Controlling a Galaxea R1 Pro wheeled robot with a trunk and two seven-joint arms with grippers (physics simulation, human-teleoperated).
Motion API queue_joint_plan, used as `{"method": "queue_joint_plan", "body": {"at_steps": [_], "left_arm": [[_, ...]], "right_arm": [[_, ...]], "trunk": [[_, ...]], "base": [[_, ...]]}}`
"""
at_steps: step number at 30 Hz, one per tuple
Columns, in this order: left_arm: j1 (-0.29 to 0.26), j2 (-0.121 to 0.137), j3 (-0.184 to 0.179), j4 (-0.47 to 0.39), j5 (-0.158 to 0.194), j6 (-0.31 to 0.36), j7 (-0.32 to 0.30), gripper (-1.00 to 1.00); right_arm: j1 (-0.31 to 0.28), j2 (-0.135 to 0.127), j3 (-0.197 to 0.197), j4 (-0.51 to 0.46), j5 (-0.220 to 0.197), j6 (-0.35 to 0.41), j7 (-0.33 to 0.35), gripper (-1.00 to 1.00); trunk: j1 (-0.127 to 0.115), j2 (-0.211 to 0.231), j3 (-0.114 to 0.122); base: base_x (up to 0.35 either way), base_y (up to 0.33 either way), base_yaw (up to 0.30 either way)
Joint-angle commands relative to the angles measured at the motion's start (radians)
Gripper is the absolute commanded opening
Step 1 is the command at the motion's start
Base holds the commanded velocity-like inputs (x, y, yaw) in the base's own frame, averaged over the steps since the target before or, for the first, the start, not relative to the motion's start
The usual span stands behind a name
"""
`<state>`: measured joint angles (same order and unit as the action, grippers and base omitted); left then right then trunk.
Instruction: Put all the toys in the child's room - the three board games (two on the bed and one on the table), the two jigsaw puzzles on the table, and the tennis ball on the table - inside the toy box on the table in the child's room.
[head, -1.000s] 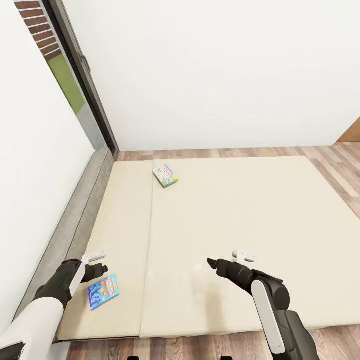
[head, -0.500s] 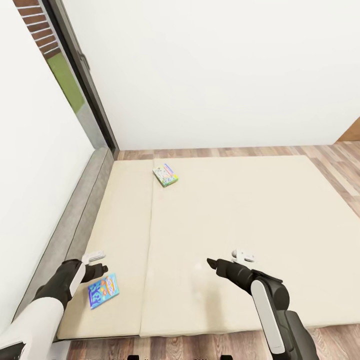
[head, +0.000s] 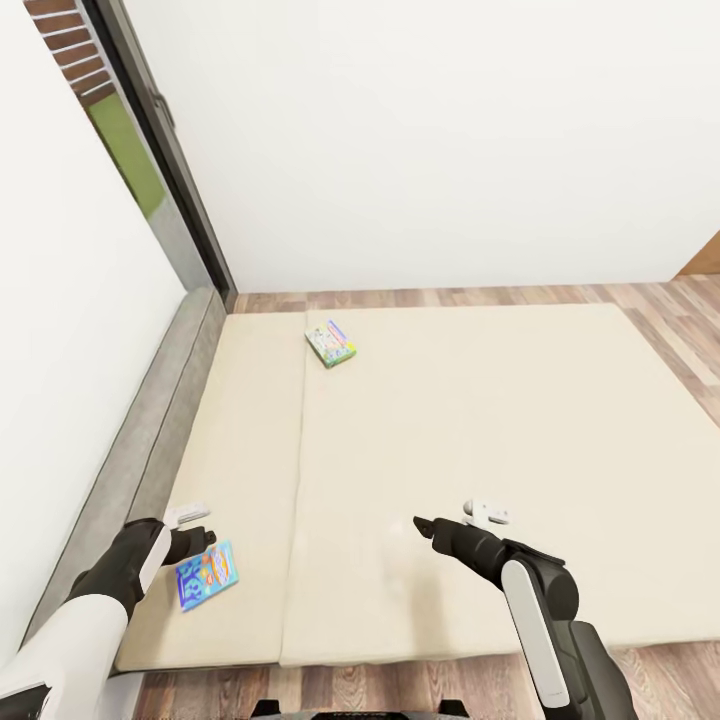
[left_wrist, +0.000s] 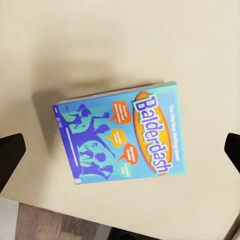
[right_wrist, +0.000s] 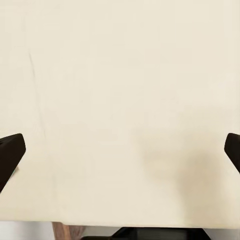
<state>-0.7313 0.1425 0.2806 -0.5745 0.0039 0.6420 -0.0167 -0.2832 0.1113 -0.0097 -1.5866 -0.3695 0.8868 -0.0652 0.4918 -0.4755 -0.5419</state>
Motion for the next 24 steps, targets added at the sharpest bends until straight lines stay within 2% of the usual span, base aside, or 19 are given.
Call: {"method": "queue_joint_plan", "body": {"at_steps": [1,24], "left_arm": [[0.0,0.0,0.003,-0.001,0.0,0.005,-0.002,1.0],[-0.001,-0.003,0.004,-0.066,0.001,0.0,-0.002,1.0]], "right_arm": [[-0.001,0.001,-0.001,-0.001,-0.009,0.004,-0.007,1.0],[0.001,0.002,0.002,-0.001,-0.009,0.003,-0.007,1.0]], "trunk": [[0.0,-0.001,-0.003],[0.0,-0.001,-0.04]], "base": [[0.0,0.0,0.0],[0.0,0.0,0.0]]}}
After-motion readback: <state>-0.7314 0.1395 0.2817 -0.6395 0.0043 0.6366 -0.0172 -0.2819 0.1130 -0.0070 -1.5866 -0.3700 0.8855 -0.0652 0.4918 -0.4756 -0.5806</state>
